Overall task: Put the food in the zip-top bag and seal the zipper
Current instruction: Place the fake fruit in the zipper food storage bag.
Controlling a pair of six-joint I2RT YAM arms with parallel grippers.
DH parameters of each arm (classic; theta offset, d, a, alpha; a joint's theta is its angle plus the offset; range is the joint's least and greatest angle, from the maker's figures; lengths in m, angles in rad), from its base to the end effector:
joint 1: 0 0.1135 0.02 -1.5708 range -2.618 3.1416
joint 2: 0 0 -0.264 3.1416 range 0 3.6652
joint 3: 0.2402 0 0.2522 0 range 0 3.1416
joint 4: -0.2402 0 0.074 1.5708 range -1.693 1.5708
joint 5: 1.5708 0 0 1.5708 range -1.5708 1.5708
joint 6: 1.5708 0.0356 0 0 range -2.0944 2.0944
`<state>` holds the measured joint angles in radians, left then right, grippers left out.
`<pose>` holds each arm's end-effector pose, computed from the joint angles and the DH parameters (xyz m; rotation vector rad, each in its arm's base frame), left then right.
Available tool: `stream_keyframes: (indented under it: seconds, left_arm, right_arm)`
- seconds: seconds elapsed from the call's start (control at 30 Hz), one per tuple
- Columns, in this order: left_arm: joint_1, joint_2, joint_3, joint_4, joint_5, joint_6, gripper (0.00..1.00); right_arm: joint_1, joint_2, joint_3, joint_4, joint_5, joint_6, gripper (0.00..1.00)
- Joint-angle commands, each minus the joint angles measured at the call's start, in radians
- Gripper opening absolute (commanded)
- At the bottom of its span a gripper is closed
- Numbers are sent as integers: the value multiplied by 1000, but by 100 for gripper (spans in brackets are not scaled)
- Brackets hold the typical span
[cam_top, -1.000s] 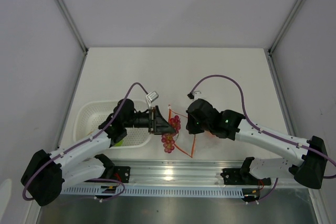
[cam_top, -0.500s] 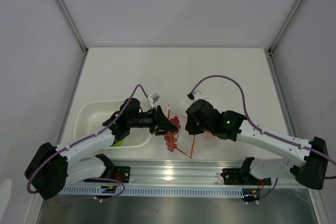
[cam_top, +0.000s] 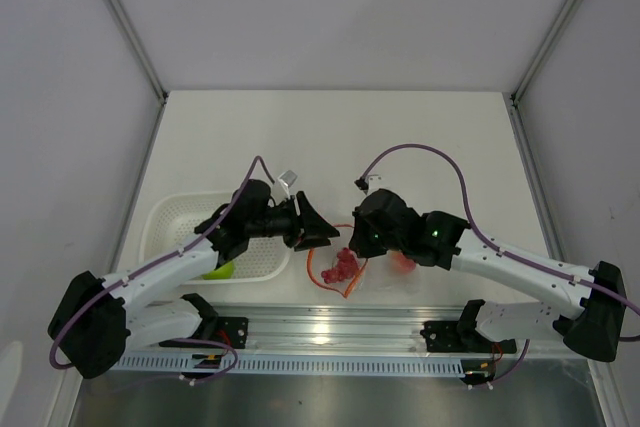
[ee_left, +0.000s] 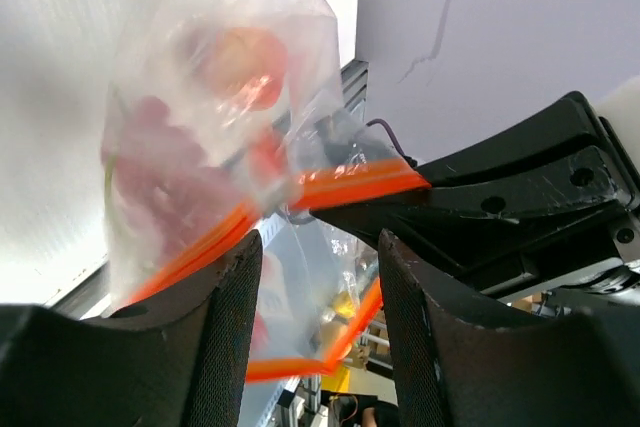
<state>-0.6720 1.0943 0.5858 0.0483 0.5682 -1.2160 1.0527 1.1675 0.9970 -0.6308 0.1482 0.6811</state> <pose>0.1722 -0.1615 0.2350 -0.2265 2.4344 -1.6209 0.1254 0.2093 0.2954 -0.3818 2.4317 0.6413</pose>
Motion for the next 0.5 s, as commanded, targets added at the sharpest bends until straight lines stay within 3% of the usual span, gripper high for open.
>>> stream_keyframes:
  seconds: [0.0, 0.23, 0.47]
  left_arm:
    - [-6, -8, 68, -41, -33, -19, 53]
    - [-6, -23, 68, -41, -37, -2, 53]
    - [-6, -195, 158, -281, -186, 222, 62]
  right_arm:
    - [10, -3, 38, 31, -6, 8, 0]
    - [16, -6, 34, 26, 7, 9, 0]
    - [15, -23, 32, 11, 34, 8, 0]
